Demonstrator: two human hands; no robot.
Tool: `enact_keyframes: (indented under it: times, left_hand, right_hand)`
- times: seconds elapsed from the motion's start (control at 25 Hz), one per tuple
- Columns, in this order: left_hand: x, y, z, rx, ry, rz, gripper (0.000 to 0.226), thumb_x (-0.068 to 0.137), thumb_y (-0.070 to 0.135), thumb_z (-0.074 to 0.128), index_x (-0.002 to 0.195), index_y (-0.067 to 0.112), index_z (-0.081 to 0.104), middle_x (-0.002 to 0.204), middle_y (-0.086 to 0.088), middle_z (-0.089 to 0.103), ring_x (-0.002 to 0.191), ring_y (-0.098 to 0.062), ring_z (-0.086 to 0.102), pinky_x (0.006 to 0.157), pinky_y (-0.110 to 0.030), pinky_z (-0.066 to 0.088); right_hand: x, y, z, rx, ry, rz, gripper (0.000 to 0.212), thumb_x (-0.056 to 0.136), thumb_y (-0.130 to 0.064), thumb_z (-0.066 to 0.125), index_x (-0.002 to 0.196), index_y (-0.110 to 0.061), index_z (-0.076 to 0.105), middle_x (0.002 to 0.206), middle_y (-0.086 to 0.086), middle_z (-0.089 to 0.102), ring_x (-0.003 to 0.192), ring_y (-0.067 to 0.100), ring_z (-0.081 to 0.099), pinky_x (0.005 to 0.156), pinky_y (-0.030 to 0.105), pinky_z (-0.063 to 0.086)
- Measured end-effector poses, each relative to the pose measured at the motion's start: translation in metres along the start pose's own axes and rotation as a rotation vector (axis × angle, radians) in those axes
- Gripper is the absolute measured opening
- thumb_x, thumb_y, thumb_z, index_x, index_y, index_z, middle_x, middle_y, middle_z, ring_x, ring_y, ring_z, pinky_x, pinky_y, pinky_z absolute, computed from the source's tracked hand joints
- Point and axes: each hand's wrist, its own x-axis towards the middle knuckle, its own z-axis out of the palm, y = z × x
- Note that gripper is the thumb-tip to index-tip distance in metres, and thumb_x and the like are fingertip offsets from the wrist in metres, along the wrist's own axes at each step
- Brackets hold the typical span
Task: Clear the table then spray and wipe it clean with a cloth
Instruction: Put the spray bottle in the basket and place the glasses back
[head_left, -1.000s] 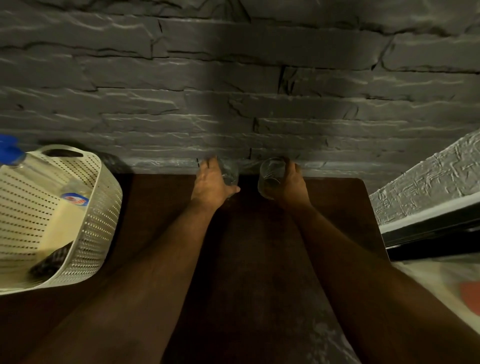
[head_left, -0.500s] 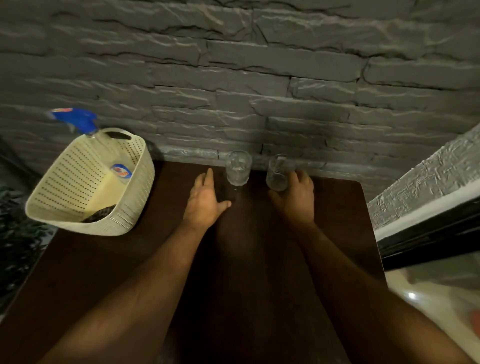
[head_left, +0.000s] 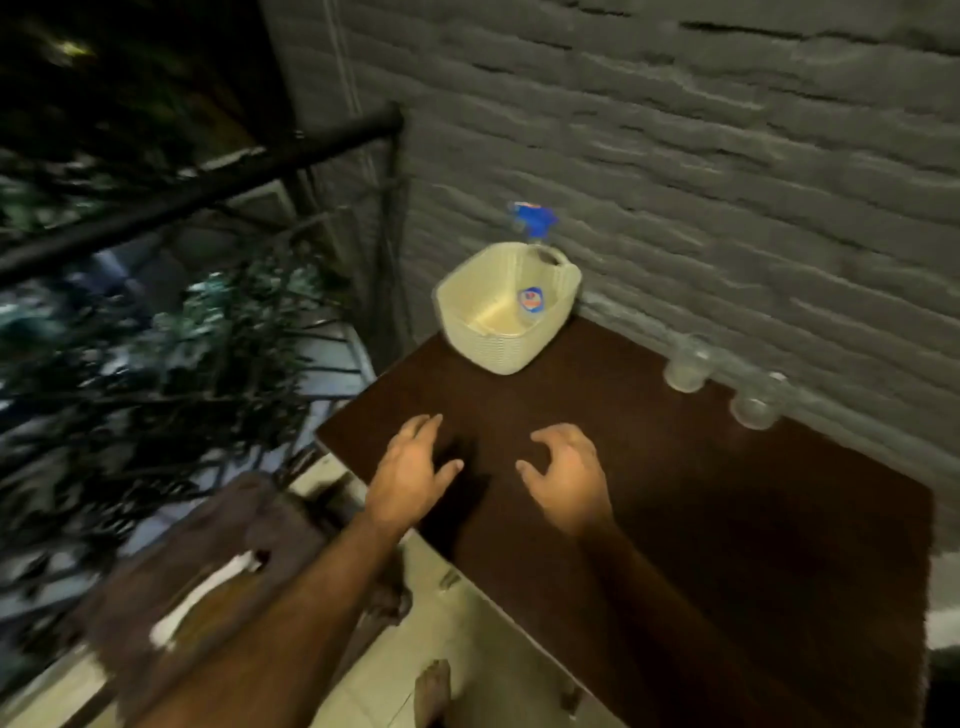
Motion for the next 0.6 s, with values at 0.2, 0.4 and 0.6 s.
enact_keyframes:
  times: [0.2, 0.4, 0.6]
  left_hand:
    - [-0.078, -0.119, -0.078, 0.026, 0.138, -0.21, 0.067, 0.087, 0.04, 0.062, 0.144, 0.015, 0.037, 0.147, -0.008, 0.037, 0.135, -0.026, 0.037, 0.109, -0.037, 0.033]
    - [-0.152, -0.231, -0.112, 0.051, 0.191, -0.466, 0.06, 0.086, 0.04, 0.063, 0.138, 0.015, 0.044, 0.14, -0.007, 0.045, 0.129, -0.026, 0.043, 0.105, -0.034, 0.035]
    - [-0.174, -0.339, -0.102, 0.052, 0.048, -0.63, 0.062, 0.084, 0.038, 0.065, 0.136, 0.012, 0.045, 0.132, -0.013, 0.05, 0.12, -0.032, 0.05, 0.1, -0.035, 0.039]
  right_hand:
    - [-0.011, -0.119, 0.081, -0.012, -0.205, -0.261, 0.038, 0.084, -0.032, 0.069, 0.121, -0.024, 0.063, 0.129, 0.0, 0.055, 0.121, 0.021, 0.051, 0.1, 0.036, 0.048]
    - [-0.041, -0.203, 0.181, -0.055, -0.437, -0.415, 0.039, 0.083, -0.035, 0.069, 0.119, -0.022, 0.063, 0.125, 0.003, 0.058, 0.117, 0.025, 0.054, 0.097, 0.035, 0.047]
    - [-0.049, -0.239, 0.284, -0.162, -0.656, -0.424, 0.049, 0.082, -0.031, 0.07, 0.128, -0.018, 0.058, 0.128, 0.008, 0.059, 0.117, 0.028, 0.057, 0.098, 0.036, 0.049]
